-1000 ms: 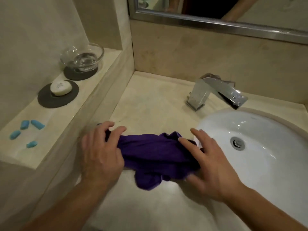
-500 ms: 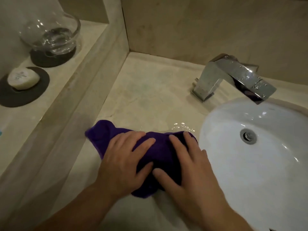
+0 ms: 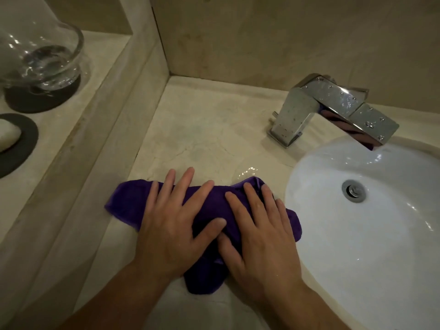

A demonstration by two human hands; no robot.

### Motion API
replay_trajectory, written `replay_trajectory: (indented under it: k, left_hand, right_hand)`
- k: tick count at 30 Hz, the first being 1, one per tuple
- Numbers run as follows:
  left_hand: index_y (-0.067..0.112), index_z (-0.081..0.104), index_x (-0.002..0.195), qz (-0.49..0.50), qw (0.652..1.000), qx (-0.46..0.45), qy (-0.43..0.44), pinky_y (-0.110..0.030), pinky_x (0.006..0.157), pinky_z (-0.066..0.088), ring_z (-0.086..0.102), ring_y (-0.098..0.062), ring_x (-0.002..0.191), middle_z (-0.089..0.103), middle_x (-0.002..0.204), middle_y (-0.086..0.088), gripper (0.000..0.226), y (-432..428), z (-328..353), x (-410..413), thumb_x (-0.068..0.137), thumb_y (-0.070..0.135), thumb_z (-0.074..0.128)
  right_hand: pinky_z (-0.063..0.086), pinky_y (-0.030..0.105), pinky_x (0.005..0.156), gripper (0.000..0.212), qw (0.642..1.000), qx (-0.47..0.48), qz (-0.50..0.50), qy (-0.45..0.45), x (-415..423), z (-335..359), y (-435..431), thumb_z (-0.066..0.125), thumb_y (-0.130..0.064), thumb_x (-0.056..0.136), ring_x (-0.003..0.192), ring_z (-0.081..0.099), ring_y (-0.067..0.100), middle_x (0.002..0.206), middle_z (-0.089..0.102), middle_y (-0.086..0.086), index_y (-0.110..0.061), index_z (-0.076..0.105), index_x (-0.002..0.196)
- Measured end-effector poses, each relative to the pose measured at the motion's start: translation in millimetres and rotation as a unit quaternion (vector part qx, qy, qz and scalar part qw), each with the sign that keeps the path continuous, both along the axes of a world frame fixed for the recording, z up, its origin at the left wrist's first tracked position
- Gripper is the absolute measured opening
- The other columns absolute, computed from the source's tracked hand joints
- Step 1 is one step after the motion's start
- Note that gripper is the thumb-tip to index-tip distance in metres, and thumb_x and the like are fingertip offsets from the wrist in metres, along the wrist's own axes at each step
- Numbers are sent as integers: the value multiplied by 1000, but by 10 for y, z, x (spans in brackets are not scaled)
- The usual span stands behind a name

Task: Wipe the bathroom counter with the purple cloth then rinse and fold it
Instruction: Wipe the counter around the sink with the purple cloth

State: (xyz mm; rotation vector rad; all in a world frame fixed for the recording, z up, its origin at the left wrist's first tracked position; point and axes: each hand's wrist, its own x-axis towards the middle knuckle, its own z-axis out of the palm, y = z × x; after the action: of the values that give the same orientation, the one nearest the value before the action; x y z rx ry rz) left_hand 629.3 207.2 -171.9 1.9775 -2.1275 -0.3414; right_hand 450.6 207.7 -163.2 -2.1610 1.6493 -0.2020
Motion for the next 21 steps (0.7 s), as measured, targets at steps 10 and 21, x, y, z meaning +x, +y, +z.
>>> replay_trajectory:
  k: [10, 21]
  left_hand:
    - [31, 41, 152, 19, 999, 25, -10, -55, 122, 14, 21, -33, 153, 31, 164, -7, 82, -409, 27, 118, 92, 80, 11]
    - [30, 42, 152, 50, 999, 17, -11, -55, 123, 15, 22, -33, 153, 32, 163, -9, 76, -752, 42, 165, 90, 71, 24]
  right_hand:
    - [-8, 39, 126, 71, 999, 14, 47, -1, 128, 67, -456, 15, -65, 93, 156, -10, 15, 170, 8, -8, -39, 14, 159]
    - [1, 41, 127, 67, 997, -17, 75, -18, 192, 6, -866, 27, -61, 96, 157, 1, 19, 168, 18, -4, -34, 25, 157]
